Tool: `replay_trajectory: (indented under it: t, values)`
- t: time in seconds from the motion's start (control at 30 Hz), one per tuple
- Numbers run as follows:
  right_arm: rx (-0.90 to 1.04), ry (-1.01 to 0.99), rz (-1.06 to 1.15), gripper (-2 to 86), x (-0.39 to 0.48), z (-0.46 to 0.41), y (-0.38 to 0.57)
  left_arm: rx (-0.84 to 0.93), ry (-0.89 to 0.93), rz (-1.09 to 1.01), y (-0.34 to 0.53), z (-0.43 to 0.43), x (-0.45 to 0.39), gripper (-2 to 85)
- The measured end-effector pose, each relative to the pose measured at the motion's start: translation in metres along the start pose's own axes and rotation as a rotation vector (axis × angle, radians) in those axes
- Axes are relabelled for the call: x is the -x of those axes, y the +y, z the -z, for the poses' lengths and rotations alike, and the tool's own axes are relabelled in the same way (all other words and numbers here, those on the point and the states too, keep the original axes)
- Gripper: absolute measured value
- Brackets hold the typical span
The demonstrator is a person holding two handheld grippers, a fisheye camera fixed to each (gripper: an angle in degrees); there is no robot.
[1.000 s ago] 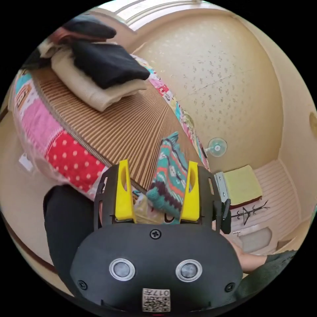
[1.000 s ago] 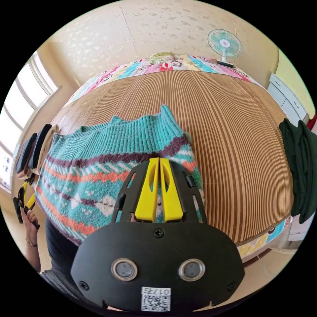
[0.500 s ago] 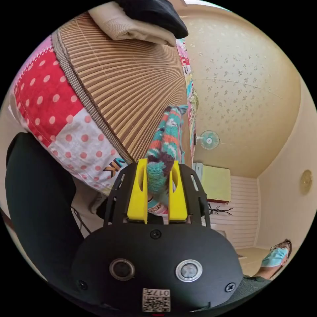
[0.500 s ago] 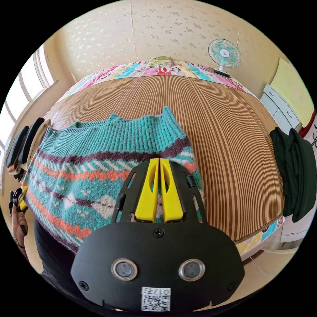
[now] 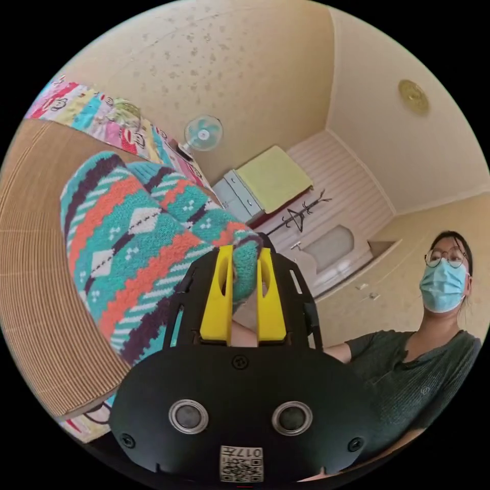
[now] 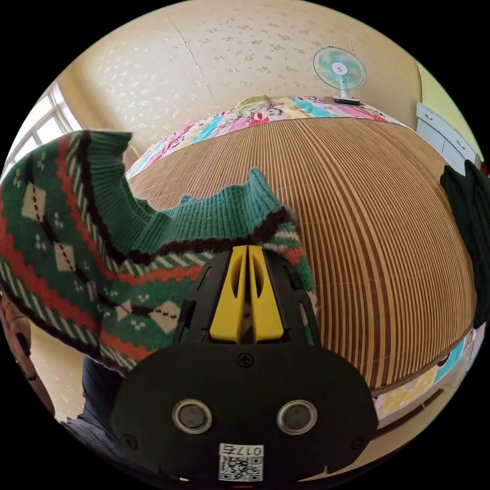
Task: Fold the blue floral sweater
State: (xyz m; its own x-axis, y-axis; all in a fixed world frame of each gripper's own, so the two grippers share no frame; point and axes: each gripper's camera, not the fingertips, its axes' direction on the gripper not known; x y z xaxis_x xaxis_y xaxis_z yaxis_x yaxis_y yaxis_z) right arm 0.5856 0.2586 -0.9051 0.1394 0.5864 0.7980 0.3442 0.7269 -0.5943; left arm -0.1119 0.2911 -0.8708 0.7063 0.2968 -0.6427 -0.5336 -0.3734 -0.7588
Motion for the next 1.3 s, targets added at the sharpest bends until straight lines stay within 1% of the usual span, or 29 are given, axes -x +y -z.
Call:
replay_trajectory:
  t: [0.03,0.07,0.13,0.2,0.27,0.3,0.37,0.4,0.43,0.47,0.5,0.53,0.57,0.6,0.67,0.7,0.8,0.83,0.87,0.9,0.93,0.97,1.0,1.03,1.1,1.13,1.2,1.27,1.3]
  values:
    - [-0.011,-0.036,-0.018,0.6,-0.009,0.007,-0.001,0.07,-0.037,-0.016,0.005,-0.039,0.0,7.6]
    - [-0.022,-0.073,-0.034,0.7,-0.019,0.014,-0.001,0.102,-0.051,-0.011,0.009,-0.056,0.001,7.7]
    - [-0.027,-0.147,-0.064,1.1,-0.035,0.025,-0.003,0.224,-0.062,0.037,0.033,-0.11,0.013,8.0]
    - [-0.058,-0.232,-0.142,1.6,-0.062,0.043,0.001,0.261,-0.048,0.048,0.055,-0.123,0.019,8.6]
    - [-0.117,-0.419,-0.269,2.3,-0.106,0.07,0.018,0.238,-0.015,0.061,0.072,-0.11,0.024,9.7]
    - [-0.123,-0.478,-0.292,2.5,-0.116,0.076,0.022,0.217,0.022,0.071,0.082,-0.095,0.028,10.6]
    - [-0.14,-0.712,-0.353,5.2,-0.15,0.098,0.041,0.173,0.085,0.078,0.096,-0.067,0.033,11.8]
    - [-0.141,-0.769,-0.36,6.7,-0.156,0.104,0.046,0.15,0.107,0.077,0.105,-0.049,0.035,12.2]
    - [-0.14,-0.872,-0.364,11.4,-0.164,0.114,0.053,0.152,0.104,0.075,0.114,-0.033,0.037,12.1]
    - [-0.129,-0.974,-0.345,17.9,-0.167,0.122,0.056,0.164,0.09,0.077,0.118,-0.026,0.038,11.8]
    - [-0.113,-1.017,-0.343,19.2,-0.167,0.124,0.056,0.193,0.052,0.083,0.127,-0.015,0.039,11.3]
    - [-0.067,-1.08,-0.333,21.8,-0.163,0.129,0.053,0.206,0.026,0.084,0.135,-0.005,0.04,11.4]
    - [-0.01,-1.103,-0.305,22.5,-0.152,0.134,0.046,0.204,0.015,0.085,0.14,0.001,0.041,11.5]
    - [0.025,-1.092,-0.288,22.9,-0.145,0.136,0.041,0.193,-0.007,0.093,0.148,0.014,0.043,11.9]
    - [0.17,-0.957,-0.19,23.2,-0.11,0.141,0.014,0.181,-0.029,0.12,0.16,0.03,0.049,12.5]
    - [0.202,-0.937,-0.169,23.2,-0.1,0.141,0.006,0.177,-0.024,0.154,0.166,0.039,0.056,12.9]
    - [0.399,-0.83,-0.042,19.1,-0.045,0.14,-0.033,0.16,0.013,0.207,0.18,0.063,0.07,13.6]
    - [0.517,-0.666,0.05,15.7,-0.015,0.139,-0.049,0.153,0.006,0.212,0.183,0.075,0.073,13.6]
    - [0.582,-0.458,0.164,11.3,0.02,0.145,-0.064,0.148,-0.002,0.215,0.184,0.083,0.075,13.6]
    - [0.583,-0.386,0.23,9.1,0.039,0.153,-0.069,0.129,-0.019,0.216,0.185,0.099,0.077,13.5]
    - [0.541,-0.296,0.357,7.8,0.076,0.177,-0.077,0.105,-0.026,0.204,0.185,0.118,0.079,13.1]
    - [0.459,-0.269,0.457,6.9,0.105,0.21,-0.081,0.092,-0.027,0.196,0.184,0.128,0.079,12.8]
    - [0.406,-0.275,0.493,6.7,0.115,0.229,-0.082,0.067,-0.03,0.185,0.183,0.148,0.081,12.0]
    - [0.303,-0.305,0.531,6.3,0.124,0.264,-0.079,0.042,-0.039,0.184,0.181,0.168,0.084,11.2]
    - [0.197,-0.333,0.498,6.2,0.11,0.302,-0.068,0.009,-0.064,0.19,0.178,0.196,0.089,11.2]
    - [0.138,-0.343,0.422,6.3,0.082,0.317,-0.057,-0.006,-0.081,0.2,0.176,0.211,0.094,11.4]
    - [0.083,-0.37,0.245,6.6,0.019,0.321,-0.035,-0.019,-0.095,0.232,0.173,0.226,0.106,12.3]
    - [0.034,-0.432,-0.047,7.1,-0.08,0.299,0.003,-0.016,-0.083,0.272,0.166,0.229,0.124,14.7]
    - [0.03,-0.43,-0.114,7.3,-0.102,0.29,0.014,-0.004,-0.071,0.296,0.16,0.224,0.138,16.5]
